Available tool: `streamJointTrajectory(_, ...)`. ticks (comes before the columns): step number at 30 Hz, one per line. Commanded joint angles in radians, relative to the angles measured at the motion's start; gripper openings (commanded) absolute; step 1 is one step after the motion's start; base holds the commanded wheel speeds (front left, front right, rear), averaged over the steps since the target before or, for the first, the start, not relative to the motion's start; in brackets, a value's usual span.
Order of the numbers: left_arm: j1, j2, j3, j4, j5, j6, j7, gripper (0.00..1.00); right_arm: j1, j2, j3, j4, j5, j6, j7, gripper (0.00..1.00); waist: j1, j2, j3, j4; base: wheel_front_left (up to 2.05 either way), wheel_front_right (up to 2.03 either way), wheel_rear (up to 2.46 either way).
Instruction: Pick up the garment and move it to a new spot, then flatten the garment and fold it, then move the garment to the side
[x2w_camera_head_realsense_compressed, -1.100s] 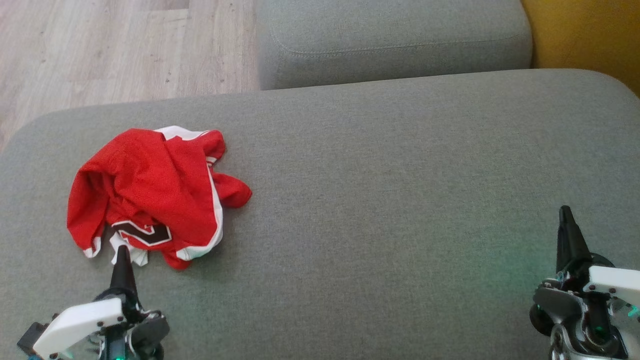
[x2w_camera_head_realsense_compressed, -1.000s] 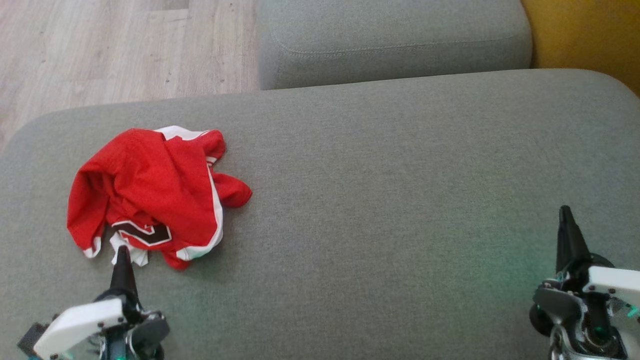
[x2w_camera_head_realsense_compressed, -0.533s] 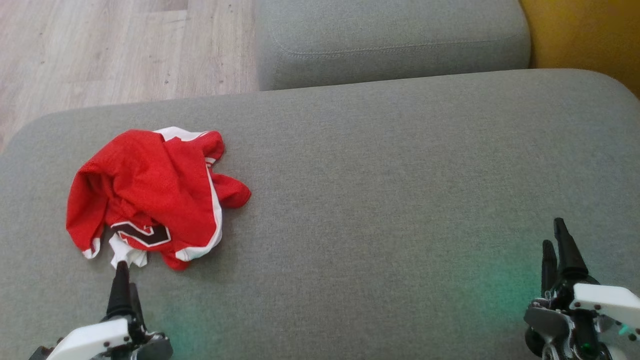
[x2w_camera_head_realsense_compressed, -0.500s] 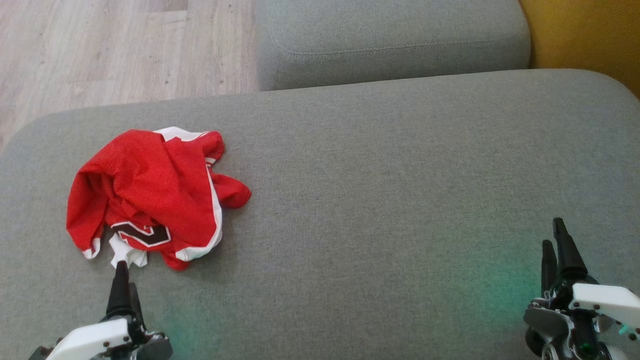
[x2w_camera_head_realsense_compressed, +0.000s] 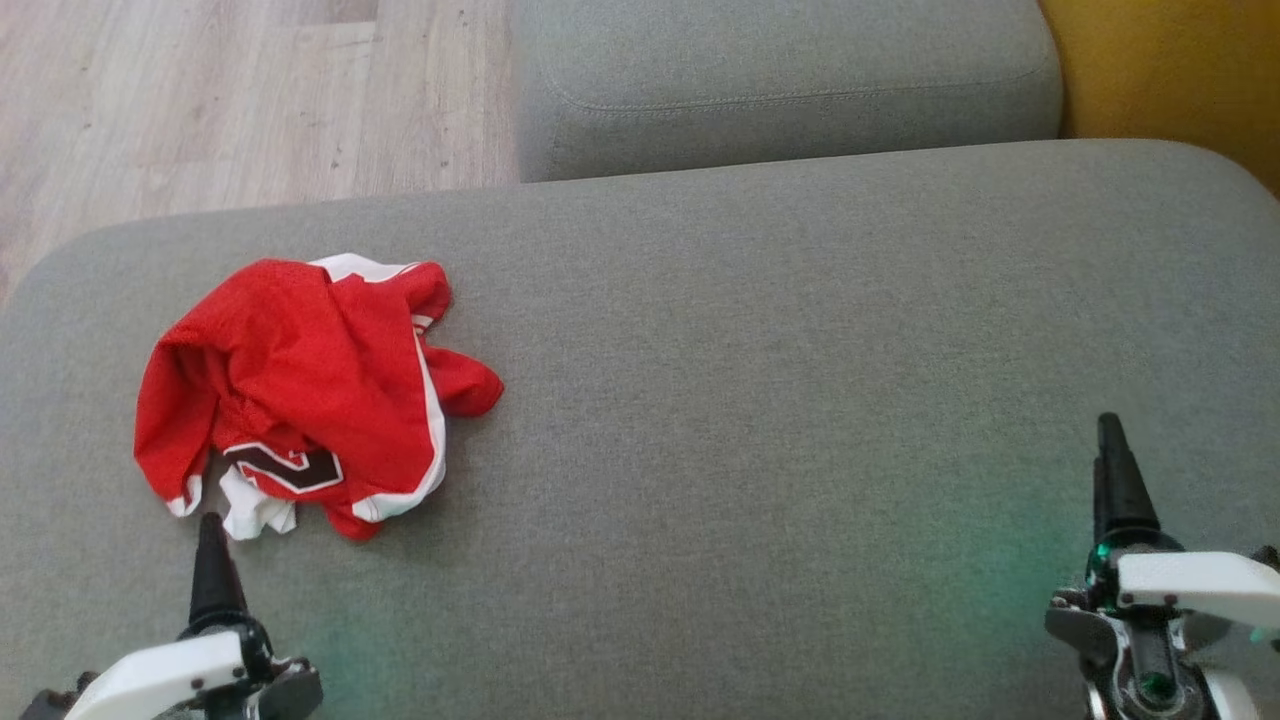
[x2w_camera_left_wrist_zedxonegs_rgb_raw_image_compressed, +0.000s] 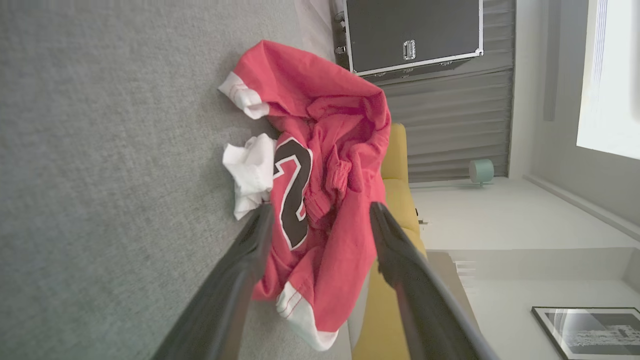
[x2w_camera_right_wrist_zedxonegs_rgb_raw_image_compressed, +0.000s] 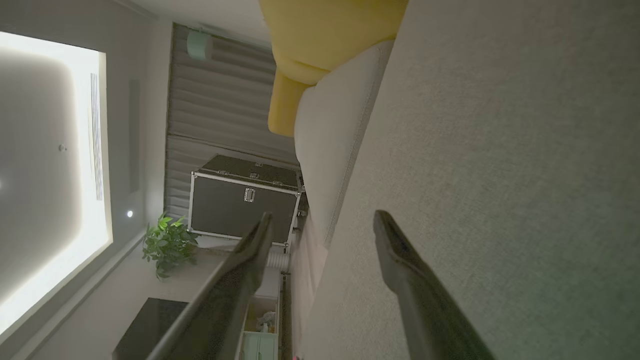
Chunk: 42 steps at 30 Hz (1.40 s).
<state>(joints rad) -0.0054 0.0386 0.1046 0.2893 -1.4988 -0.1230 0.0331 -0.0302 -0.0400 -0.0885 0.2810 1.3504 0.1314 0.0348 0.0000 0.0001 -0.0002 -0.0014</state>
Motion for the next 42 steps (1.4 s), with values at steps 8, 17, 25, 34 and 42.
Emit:
streamJointTrajectory(8,-0.04,0.006,0.028,-0.076,0.136,0.0,-0.031,1.0,-0.06,-0.006,0.04,-0.084,-0.212,0.0,-0.032,1.0,0.0,-0.0001,0.002,-0.003,0.0,0.0,0.0)
streamJointTrajectory(17,-0.036,0.007,-0.015,-0.14,0.323,0.016,-0.058,1.0,-0.067,-0.007,0.085,-0.127,-0.417,0.0,-0.058,1.0,0.0,-0.0001,0.007,-0.013,0.0,0.0,0.0)
streamJointTrajectory(25,-0.029,0.007,-0.05,-0.182,0.478,0.026,-0.081,1.0,-0.069,-0.007,0.108,-0.139,-0.557,0.0,-0.082,1.0,0.0,-0.0001,0.009,-0.02,0.0,0.0,0.0)
streamJointTrajectory(34,-0.023,0.008,-0.091,-0.209,0.667,0.033,-0.108,1.0,-0.074,-0.007,0.125,-0.135,-0.701,0.0,-0.108,1.0,0.0,-0.0001,0.01,-0.026,0.0,0.0,0.0)
streamJointTrajectory(42,-0.022,0.018,-0.123,-0.206,0.802,0.055,-0.131,1.0,-0.078,-0.008,0.146,-0.14,-0.826,0.0,-0.132,1.0,0.0,-0.0001,0.01,-0.028,0.0,0.0,0.0)
